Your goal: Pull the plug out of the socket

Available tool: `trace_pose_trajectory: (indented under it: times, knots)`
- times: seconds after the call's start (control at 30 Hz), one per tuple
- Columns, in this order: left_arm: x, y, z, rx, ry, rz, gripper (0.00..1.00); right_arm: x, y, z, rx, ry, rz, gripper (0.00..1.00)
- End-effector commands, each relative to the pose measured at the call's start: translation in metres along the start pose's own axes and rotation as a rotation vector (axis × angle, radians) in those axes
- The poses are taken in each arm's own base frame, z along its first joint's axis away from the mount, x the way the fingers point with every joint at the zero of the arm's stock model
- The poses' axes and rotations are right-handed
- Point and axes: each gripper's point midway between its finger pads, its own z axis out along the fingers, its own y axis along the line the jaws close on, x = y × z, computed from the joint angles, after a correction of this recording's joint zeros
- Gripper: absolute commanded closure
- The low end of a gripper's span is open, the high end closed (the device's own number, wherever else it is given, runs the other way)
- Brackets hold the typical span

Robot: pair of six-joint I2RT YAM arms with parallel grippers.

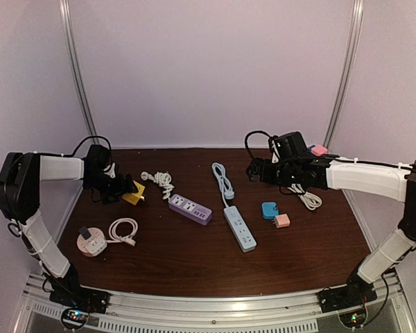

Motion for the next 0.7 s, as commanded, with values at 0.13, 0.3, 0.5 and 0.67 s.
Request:
trace_pose_trajectory:
  times: [0.13,0.3,0.5,0.67]
  knots:
    - [-0.025,-0.008,-0.028,-0.024,-0.078,0.054,0.04,-0.002,-0.019,0.012,0.067,-0.015,0.061,0.0]
    - [-0.031,-0.024,-0.044,0.004,-0.104,0.087,0.04,-0.012,-0.036,0.013,0.161,-0.027,0.068,0.0]
    - [-0.021,-0.059,-0.057,0.078,-0.107,0.162,0.04,-0.026,-0.07,0.018,0.247,-0.011,0.117,0.0]
    - [0.004,-0.097,-0.056,0.123,-0.078,0.297,0.04,-0.048,-0.123,0.015,0.353,-0.055,0.208,0.0]
